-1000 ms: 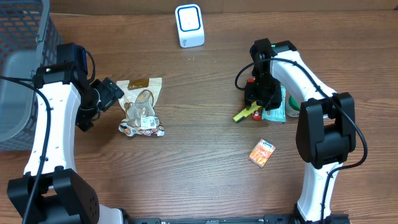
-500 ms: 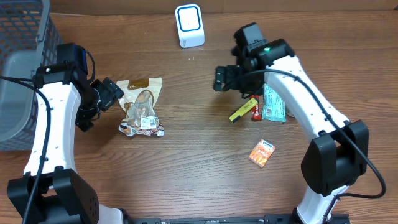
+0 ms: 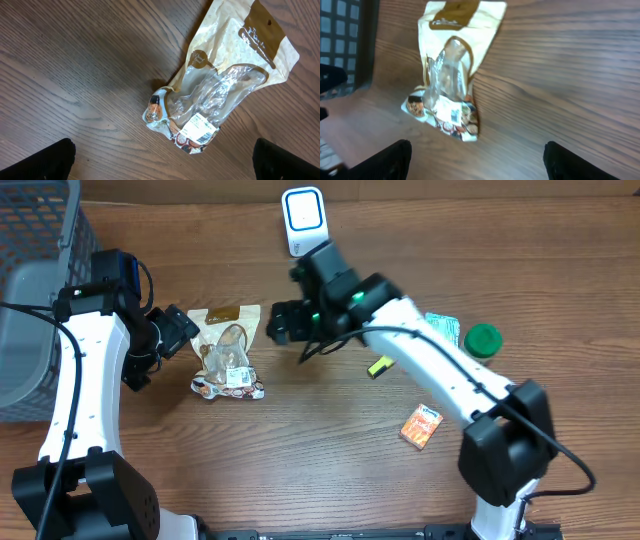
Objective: Scan the item barcode
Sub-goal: 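Move the right gripper left to the snack bag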
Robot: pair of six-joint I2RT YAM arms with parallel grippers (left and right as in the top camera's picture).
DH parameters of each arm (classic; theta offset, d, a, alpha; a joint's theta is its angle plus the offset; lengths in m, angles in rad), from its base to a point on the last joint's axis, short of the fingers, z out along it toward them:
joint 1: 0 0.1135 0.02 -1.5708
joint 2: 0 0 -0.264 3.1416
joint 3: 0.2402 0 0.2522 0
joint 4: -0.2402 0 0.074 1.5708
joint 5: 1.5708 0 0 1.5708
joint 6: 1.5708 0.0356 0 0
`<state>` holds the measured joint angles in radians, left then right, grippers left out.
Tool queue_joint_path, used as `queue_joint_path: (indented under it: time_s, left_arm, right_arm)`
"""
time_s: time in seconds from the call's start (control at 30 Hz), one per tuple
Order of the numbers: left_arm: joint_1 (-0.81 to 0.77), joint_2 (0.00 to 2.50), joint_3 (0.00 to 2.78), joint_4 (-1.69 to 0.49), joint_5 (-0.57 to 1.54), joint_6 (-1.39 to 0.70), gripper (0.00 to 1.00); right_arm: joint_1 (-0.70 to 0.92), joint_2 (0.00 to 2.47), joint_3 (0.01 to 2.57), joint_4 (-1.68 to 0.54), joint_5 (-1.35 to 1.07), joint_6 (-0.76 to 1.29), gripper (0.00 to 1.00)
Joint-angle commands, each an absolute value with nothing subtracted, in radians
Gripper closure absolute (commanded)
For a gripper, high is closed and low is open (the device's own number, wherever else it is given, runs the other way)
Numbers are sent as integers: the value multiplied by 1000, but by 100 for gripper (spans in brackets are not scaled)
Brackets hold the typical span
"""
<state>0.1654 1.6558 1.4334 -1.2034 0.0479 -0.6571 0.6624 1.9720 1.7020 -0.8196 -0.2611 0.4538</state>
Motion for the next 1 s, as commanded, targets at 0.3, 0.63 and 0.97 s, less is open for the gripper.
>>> queue_joint_path:
  time_s: [0.3, 0.63, 0.97]
  left_arm:
    - [165, 1664, 1443, -1202, 41, -650, 0]
    - [165, 1664, 1443, -1202, 41, -650, 0]
    - [165, 1664, 1443, -1202, 41, -650, 0]
  right_arm:
    - [775, 2157, 1701, -685, -79, 505, 13]
    - [775, 2191, 1701, -685, -79, 505, 9]
    - [775, 2201, 1701, -684, -79, 505, 9]
